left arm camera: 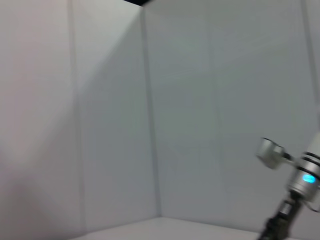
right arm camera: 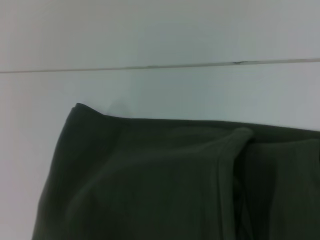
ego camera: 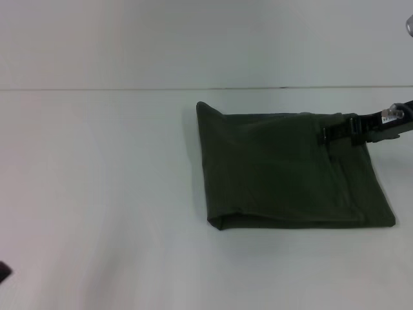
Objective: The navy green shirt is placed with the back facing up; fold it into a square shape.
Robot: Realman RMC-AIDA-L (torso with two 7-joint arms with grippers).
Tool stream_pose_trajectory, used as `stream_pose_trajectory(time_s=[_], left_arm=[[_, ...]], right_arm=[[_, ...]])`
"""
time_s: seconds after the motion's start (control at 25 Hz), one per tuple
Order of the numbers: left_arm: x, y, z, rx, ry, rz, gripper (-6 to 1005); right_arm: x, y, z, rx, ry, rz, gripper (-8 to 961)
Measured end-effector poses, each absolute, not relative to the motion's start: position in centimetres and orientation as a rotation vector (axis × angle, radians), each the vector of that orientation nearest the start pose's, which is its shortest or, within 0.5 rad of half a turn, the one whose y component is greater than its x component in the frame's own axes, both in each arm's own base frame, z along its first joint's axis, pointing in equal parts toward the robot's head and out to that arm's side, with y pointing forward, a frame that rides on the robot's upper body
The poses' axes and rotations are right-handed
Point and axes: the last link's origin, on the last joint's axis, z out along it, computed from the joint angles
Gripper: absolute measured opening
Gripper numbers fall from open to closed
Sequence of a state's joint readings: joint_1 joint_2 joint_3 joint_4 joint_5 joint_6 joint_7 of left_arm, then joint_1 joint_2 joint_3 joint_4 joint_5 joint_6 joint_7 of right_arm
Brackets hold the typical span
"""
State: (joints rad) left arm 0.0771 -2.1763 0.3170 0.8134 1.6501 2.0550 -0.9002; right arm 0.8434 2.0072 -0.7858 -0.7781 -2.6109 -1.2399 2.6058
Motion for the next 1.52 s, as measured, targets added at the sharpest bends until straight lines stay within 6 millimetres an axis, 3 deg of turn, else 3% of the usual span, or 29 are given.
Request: stream_pose_trajectory(time_s=[0.32, 0.76, 1.52], left_arm=[[-34.3, 12.0, 8.1, -1.993, -0.325, -0.963, 842], [-34.1, 12.5, 8.0, -2.0, -0.318, -0.978, 834], [-34.0, 12.9, 8.0, -2.007, -0.324, -0.998, 821]], right_arm=[[24.3, 43.9, 2.5, -2.126, 1.511, 0.054, 915], [23.9, 43.4, 0.1, -2.166, 1.51, 0.05, 914], [24.9, 43.0, 0.2, -2.148, 1.517, 0.043, 903]])
